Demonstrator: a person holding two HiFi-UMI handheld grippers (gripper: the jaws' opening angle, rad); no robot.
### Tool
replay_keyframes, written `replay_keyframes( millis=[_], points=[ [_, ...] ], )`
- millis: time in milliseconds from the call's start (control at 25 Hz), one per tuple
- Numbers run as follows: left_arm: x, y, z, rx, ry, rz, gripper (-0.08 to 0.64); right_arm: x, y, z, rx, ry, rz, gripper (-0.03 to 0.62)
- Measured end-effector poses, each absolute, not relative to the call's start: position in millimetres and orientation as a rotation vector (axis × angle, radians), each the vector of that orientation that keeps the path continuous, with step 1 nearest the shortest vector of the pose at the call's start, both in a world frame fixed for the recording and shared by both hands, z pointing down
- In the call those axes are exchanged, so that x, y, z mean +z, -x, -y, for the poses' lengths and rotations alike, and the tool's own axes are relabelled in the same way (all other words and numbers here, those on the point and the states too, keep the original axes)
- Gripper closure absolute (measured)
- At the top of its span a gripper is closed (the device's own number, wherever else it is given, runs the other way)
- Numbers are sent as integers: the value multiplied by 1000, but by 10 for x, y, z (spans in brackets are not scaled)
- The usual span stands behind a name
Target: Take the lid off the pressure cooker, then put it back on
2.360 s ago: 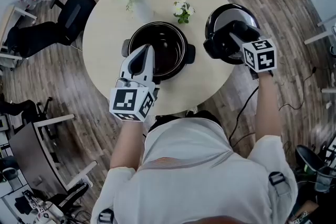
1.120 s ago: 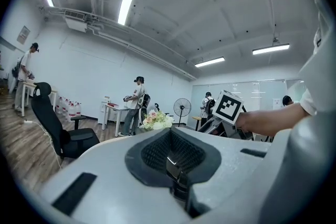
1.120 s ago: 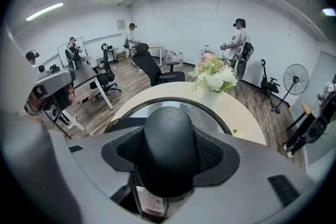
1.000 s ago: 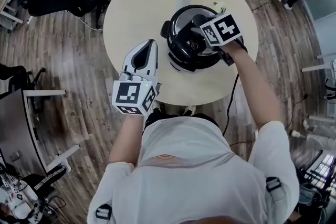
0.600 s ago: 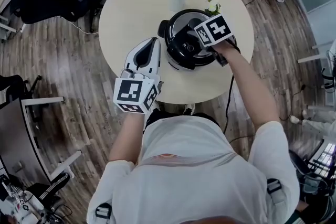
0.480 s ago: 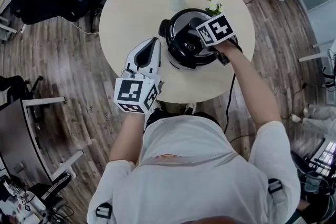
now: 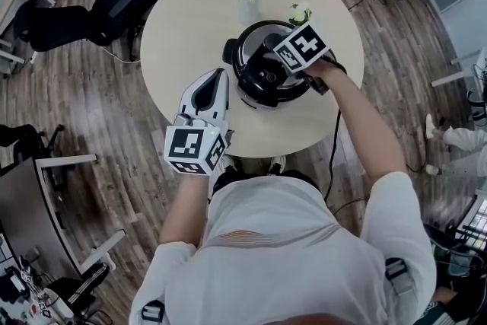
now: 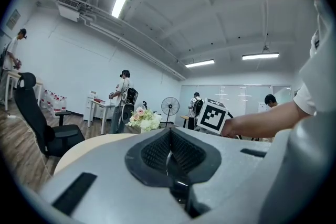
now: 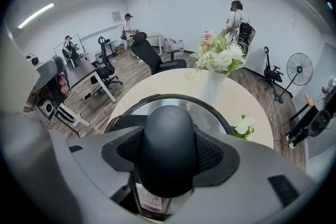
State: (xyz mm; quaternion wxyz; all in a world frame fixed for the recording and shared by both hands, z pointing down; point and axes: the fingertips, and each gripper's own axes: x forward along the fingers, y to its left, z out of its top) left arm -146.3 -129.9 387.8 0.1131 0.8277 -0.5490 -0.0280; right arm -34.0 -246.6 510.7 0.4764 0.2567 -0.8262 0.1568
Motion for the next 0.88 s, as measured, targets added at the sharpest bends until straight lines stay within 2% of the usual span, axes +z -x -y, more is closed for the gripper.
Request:
replay_keyframes(
  millis=[600, 880],
  points=[
    [3864, 1365, 1260, -45, -2385, 1677, 555, 5076, 389, 2317, 119, -114, 2102, 313],
    [3873, 1298, 1266, -40, -2376, 1688, 557, 5080, 395, 2306, 94, -88, 2115, 313]
  ],
)
